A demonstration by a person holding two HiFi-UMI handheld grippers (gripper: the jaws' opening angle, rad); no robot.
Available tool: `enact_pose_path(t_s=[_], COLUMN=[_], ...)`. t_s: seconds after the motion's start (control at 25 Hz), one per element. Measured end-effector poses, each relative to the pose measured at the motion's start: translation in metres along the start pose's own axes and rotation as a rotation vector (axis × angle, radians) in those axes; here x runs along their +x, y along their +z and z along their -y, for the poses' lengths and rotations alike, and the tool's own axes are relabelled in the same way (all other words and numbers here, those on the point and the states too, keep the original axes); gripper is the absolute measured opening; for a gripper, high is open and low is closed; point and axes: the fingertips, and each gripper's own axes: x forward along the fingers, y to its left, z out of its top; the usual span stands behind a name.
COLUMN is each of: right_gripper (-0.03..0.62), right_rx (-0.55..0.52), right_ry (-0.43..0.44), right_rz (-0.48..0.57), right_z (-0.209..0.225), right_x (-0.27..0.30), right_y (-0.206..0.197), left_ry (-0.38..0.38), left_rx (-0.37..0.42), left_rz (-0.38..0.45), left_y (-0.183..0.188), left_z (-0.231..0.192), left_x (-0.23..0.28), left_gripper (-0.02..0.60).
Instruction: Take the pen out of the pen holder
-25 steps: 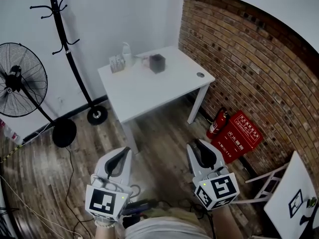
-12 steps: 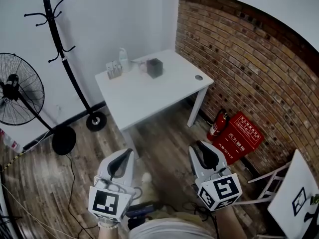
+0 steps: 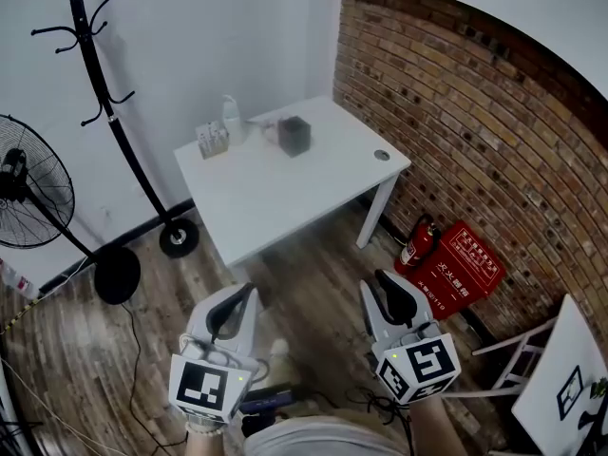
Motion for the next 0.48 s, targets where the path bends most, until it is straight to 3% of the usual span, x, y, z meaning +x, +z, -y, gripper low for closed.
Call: enact_pose_path(t_s=[0.48], right_gripper=[0.083], right_rx=[-0.006], right_ry=[-0.017], right_rz=[-0.027], right_z=[0.015], right_x=[0.087], right_y=[0.012], left_ry=[-0.03], left_rx=[-0.021], left_rz=[-0.007], left_y=[0.0], left_z=[-0.067], left_x=[0.064], left_gripper=[-0.008])
